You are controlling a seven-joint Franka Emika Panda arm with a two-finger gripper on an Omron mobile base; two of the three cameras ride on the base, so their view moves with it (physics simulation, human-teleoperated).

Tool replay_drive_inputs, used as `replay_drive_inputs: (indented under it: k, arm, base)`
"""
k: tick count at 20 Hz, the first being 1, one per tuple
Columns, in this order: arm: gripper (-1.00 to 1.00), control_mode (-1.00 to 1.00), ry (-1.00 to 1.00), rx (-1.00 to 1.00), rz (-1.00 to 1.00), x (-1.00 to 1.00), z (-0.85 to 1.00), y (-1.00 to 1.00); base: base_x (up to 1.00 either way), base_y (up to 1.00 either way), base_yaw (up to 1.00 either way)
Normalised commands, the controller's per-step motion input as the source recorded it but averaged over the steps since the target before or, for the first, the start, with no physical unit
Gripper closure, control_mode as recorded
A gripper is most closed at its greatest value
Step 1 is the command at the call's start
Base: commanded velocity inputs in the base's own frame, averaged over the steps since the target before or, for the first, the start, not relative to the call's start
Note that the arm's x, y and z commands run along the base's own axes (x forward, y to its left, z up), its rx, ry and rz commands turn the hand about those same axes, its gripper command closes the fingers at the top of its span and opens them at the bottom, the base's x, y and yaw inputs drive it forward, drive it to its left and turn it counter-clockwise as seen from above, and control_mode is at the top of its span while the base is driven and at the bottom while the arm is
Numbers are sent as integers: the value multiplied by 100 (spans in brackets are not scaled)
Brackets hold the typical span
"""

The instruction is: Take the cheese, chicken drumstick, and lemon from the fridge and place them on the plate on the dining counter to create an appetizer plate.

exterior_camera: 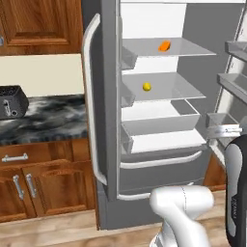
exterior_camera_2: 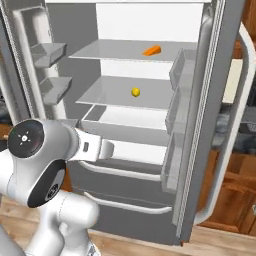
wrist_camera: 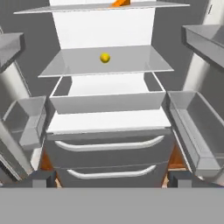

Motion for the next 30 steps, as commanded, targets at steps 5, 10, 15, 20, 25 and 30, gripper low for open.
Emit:
replay_drive_inputs:
  k: [5, 10, 15, 20, 25, 30]
  arm:
    - [-100, 100, 0, 0, 0, 0, 0, 0]
    - [-100, 100, 0, 0, 0, 0, 0, 0]
    - [-100, -100, 2, 0, 0, 9, 0, 0]
    - [-100, -100, 4, 0, -2, 9, 2, 0]
    - [-100, -100, -5, 0, -3, -1, 38, 0]
    - [-100, -100, -15, 1, -4, 22, 32, 0]
  base:
    - [100, -37, 0]
    - [100, -15, 0]
    - [64, 0, 0]
    - [0, 0, 0]
    - [0, 0, 0]
    - [0, 0, 0]
